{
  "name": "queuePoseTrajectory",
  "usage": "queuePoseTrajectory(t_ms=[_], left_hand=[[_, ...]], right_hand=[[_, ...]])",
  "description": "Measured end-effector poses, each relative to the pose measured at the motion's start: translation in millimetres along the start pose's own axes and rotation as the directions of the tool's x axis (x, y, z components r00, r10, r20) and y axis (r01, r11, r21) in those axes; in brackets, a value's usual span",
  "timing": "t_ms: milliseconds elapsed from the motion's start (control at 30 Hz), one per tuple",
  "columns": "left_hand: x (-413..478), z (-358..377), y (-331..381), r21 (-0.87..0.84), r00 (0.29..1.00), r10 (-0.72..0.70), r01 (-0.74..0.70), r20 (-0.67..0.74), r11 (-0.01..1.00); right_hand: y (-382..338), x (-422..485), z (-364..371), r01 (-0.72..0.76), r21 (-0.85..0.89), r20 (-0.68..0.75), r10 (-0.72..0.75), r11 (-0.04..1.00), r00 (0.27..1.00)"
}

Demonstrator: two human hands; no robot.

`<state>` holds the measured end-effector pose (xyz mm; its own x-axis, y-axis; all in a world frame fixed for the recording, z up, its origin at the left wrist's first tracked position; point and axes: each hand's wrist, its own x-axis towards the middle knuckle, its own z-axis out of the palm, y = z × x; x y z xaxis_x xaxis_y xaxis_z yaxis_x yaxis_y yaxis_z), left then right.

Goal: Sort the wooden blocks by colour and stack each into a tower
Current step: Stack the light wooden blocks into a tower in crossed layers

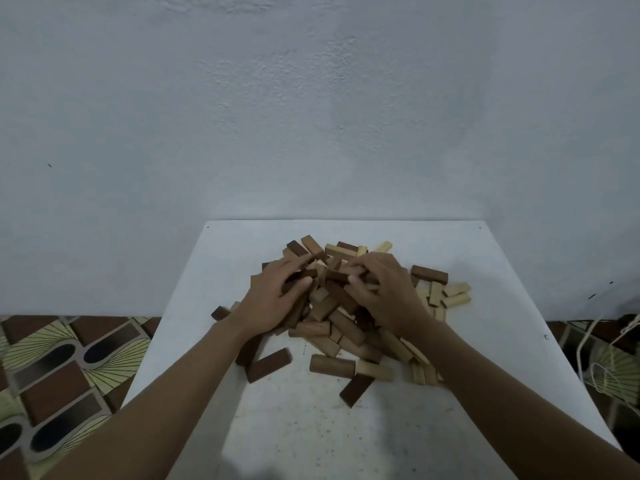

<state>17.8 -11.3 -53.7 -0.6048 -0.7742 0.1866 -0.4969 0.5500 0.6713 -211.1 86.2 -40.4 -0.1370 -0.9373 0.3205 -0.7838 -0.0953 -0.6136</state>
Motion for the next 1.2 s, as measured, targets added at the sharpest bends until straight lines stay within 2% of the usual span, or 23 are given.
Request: queuePoseTrajectory(t_ms=[67,133,167,233,300,400,500,700,833,933,1067,1200], left_hand=[[-25.2,-8.5,0.3,0.042,0.992,-0.045,0.05,-0.114,0.998],[-57.0,-13.3,2.9,0.152,0.969,-0.161,0.191,-0.19,0.97],[-72.2,-13.6,3.5,0.204,0.955,-0.249,0.28,-0.162,0.938],[-98.9,-9.5,3.0,0.319,0.923,-0.381,0.376,-0.05,0.87],[-118.4,-0.5,0.3,0.434,0.936,-0.353,0.321,-0.006,0.842],[-128.6,10.7,-0.6,0.458,0.968,-0.221,0.25,-0.116,0.853],[-128.0,20.4,-0.4,0.456,0.969,-0.162,0.232,-0.187,0.859],[-117.3,23.8,6.5,0.464,0.969,-0.149,0.226,-0.198,0.857],[-117.3,19.0,8.6,0.361,0.965,-0.103,0.187,-0.241,0.914],[-108.3,19.5,2.3,0.489,0.984,-0.024,0.108,-0.174,0.865],[-97.5,23.0,9.6,0.392,0.985,-0.062,0.12,-0.159,0.912],[-104.1,26.3,9.8,0.453,0.993,0.03,0.023,-0.111,0.891]], right_hand=[[3.9,-21.1,-12.6,-0.041,0.0,-0.124,0.041,0.999,0.991],[9.8,-47.6,-25.6,-0.136,-0.154,-0.196,0.105,0.979,0.975],[13.4,-60.6,-30.2,-0.223,-0.245,-0.169,0.185,0.944,0.968],[18.7,-84.1,-34.4,-0.392,-0.338,-0.006,0.414,0.856,0.91],[20.9,-102.4,-32.3,-0.409,-0.361,0.149,0.485,0.838,0.862],[17.5,-115.3,-23.9,-0.337,-0.377,0.154,0.418,0.863,0.896],[17.8,-119.6,-14.9,-0.289,-0.42,-0.004,0.317,0.86,0.949],[24.2,-111.3,-2.0,-0.256,-0.52,-0.193,0.18,0.815,0.965],[24.8,-103.1,0.3,-0.306,-0.427,-0.212,0.235,0.851,0.949],[22.0,-96.2,0.9,-0.332,-0.39,-0.243,0.252,0.859,0.937],[20.2,-92.1,2.9,-0.351,-0.405,-0.178,0.304,0.844,0.936],[22.3,-88.7,2.9,-0.318,-0.416,-0.12,0.295,0.852,0.948]])
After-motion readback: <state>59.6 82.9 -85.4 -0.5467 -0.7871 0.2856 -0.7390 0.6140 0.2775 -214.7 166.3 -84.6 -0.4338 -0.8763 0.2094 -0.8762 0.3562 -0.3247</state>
